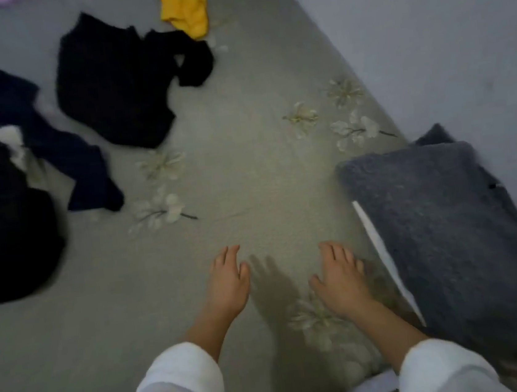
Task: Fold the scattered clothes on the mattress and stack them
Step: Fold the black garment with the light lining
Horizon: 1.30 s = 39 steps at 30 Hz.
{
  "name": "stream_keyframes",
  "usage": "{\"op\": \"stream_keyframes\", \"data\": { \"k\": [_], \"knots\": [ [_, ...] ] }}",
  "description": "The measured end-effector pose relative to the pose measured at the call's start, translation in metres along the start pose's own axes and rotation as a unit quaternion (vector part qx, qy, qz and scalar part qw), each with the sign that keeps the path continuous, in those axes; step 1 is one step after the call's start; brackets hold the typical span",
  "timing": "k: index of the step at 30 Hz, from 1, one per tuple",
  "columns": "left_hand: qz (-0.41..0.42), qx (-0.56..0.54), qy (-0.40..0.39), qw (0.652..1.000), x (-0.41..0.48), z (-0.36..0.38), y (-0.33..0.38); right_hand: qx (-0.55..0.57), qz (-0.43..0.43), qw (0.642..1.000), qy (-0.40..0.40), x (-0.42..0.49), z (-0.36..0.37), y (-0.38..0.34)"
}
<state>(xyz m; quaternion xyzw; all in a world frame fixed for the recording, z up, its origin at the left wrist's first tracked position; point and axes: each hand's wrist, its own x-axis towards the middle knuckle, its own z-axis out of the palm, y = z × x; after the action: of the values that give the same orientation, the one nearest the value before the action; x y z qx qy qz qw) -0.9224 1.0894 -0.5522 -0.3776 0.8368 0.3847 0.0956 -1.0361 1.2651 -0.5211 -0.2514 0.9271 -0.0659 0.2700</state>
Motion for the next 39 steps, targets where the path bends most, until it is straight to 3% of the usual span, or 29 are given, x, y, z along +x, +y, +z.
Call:
{"op": "stream_keyframes", "data": {
  "k": [7, 12, 17, 20, 22, 25, 29, 31, 35, 39],
  "knots": [
    [-0.117, 0.000, 0.077, 0.990, -0.075, -0.125, -0.202, -0.054, -0.088, 0.991, -0.084, -0.019, 0.100, -0.201],
    [-0.181, 0.001, 0.125, 0.975, -0.081, -0.191, -0.324, -0.049, -0.157, 0.977, -0.135, -0.010, 0.164, -0.323],
    [-0.219, 0.025, 0.128, 0.967, -0.058, -0.209, -0.410, -0.090, -0.227, 0.958, -0.149, 0.019, 0.209, -0.406],
    [-0.259, 0.070, 0.075, 0.960, -0.048, -0.203, -0.452, -0.124, -0.276, 0.944, -0.131, 0.045, 0.221, -0.448],
    [-0.261, 0.095, 0.051, 0.959, -0.045, -0.195, -0.471, -0.119, -0.298, 0.942, -0.100, 0.064, 0.224, -0.478],
    [-0.248, 0.118, 0.078, 0.959, -0.044, -0.186, -0.480, -0.151, -0.334, 0.930, -0.017, 0.096, 0.226, -0.520],
    [-0.248, 0.134, 0.069, 0.957, -0.043, -0.185, -0.485, -0.299, -0.393, 0.866, 0.079, 0.126, 0.224, -0.556],
    [-0.247, 0.128, 0.066, 0.958, -0.041, -0.188, -0.485, -0.299, -0.392, 0.868, 0.055, 0.131, 0.224, -0.569],
    [-0.249, 0.094, 0.043, 0.963, -0.044, -0.200, -0.480, -0.131, -0.369, 0.915, -0.094, 0.120, 0.230, -0.574],
    [-0.228, -0.040, 0.098, 0.968, -0.048, -0.222, -0.480, -0.100, -0.393, 0.902, -0.151, 0.081, 0.228, -0.550]
  ]
}}
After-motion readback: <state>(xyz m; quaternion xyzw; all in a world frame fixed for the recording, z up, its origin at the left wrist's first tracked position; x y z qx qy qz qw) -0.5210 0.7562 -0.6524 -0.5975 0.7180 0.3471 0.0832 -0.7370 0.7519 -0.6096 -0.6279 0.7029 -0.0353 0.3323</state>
